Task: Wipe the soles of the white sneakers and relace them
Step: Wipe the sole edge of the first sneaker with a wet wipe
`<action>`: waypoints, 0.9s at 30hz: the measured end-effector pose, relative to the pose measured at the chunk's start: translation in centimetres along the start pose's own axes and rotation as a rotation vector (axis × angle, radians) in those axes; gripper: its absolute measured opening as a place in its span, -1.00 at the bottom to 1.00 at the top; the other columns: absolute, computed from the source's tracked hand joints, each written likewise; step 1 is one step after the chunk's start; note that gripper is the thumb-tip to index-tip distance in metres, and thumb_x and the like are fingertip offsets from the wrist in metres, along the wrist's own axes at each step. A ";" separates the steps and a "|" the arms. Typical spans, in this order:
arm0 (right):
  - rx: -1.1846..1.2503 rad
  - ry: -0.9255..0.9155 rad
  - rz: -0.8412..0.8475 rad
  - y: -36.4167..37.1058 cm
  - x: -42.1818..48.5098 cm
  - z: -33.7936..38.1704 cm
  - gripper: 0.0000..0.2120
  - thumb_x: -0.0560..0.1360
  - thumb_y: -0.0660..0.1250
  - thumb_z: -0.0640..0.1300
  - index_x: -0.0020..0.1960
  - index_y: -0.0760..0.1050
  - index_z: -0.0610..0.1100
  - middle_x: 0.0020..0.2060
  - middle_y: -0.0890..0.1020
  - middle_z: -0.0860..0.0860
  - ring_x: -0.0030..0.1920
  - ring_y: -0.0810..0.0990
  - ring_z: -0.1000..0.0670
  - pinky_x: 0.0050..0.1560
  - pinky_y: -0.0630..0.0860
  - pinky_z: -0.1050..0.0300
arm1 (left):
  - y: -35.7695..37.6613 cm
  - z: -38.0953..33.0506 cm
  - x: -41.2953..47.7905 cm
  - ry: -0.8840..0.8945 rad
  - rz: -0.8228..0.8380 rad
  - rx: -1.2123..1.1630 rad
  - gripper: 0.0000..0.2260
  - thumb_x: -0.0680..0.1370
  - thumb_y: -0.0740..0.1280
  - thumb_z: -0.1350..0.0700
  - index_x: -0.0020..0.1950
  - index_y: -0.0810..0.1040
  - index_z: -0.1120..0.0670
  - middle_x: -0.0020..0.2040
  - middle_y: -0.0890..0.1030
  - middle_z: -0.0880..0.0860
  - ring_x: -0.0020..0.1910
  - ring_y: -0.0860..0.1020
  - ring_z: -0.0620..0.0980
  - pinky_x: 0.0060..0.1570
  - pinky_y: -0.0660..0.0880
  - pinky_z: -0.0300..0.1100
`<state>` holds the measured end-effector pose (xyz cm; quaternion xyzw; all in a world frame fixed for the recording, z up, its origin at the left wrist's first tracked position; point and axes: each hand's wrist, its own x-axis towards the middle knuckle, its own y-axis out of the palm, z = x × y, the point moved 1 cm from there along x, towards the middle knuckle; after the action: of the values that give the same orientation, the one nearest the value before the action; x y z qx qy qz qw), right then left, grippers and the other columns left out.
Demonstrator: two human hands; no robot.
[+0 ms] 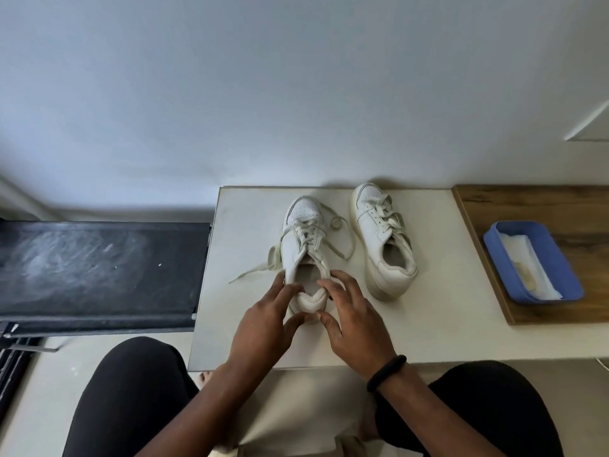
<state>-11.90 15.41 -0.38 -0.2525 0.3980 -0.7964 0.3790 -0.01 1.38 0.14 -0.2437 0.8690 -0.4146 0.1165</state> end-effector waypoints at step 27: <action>0.021 0.066 0.091 -0.6 -1.0 0.8 -0.56 0.43 0.39 0.04 0.25 0.33 0.18 0.35 0.29 0.21 0.01 0.62 0.01 -0.05 0.61 0.02 | 1.0 0.8 -0.8 -0.020 0.158 0.047 -0.54 0.43 0.49 -0.26 0.19 0.35 -0.23 0.56 0.37 0.05 0.11 0.66 0.16 -0.10 0.58 -0.05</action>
<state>-11.01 16.12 0.42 -0.2039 0.4130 -0.7904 0.4039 0.64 1.82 -1.14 -0.1755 0.8743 -0.4220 0.1635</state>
